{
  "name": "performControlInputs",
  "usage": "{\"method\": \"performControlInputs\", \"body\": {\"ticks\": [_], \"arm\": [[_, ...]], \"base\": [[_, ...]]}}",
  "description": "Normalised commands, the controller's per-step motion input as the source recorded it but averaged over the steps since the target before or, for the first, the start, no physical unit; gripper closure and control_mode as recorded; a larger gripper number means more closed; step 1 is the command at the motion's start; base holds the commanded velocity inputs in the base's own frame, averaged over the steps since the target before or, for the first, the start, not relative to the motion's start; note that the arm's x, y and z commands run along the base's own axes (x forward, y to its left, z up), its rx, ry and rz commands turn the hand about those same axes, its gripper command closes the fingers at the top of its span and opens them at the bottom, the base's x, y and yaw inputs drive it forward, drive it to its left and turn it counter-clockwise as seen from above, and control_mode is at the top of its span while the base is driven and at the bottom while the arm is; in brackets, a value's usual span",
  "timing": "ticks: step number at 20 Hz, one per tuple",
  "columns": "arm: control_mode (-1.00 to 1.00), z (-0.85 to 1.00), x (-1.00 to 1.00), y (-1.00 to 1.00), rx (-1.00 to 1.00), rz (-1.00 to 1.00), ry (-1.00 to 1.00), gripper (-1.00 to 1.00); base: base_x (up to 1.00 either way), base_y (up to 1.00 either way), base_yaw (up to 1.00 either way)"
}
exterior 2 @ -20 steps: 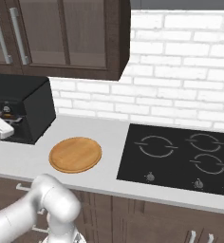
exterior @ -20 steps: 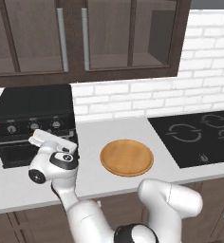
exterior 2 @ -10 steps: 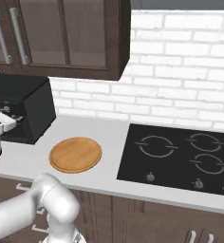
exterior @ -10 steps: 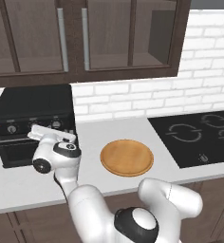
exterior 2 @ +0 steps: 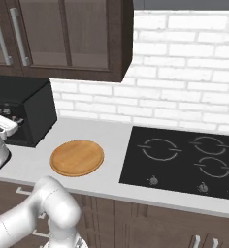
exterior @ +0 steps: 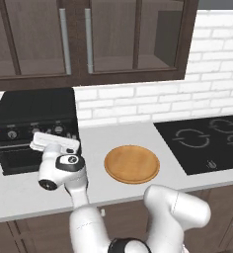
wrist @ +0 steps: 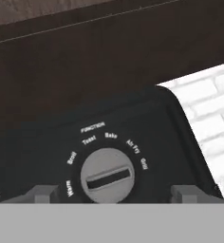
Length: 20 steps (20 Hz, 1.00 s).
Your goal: Pick up the kebab skewer and baguette bread, and place them inside the toaster oven. Close the toaster oven door and start by setting the timer.
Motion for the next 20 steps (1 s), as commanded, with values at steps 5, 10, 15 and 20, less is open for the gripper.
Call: {"method": "performControlInputs", "body": {"ticks": [5, 10, 15, 20], "arm": [[-1.0, 0.65, -0.25, 0.14, 0.04, 0.04, -0.26, -1.0], [-1.0, 0.44, -0.56, 0.41, 0.0, 0.02, -0.1, -1.0], [-1.0, 0.28, -0.85, 0.57, 0.0, 0.0, -0.03, -1.0], [-1.0, 0.07, -0.83, 0.6, 0.0, 0.0, 0.0, -1.0]], "base": [[0.0, 0.0, 0.0], [0.0, 0.0, 0.0], [0.0, 0.0, 0.0], [0.0, 0.0, 0.0]]}}
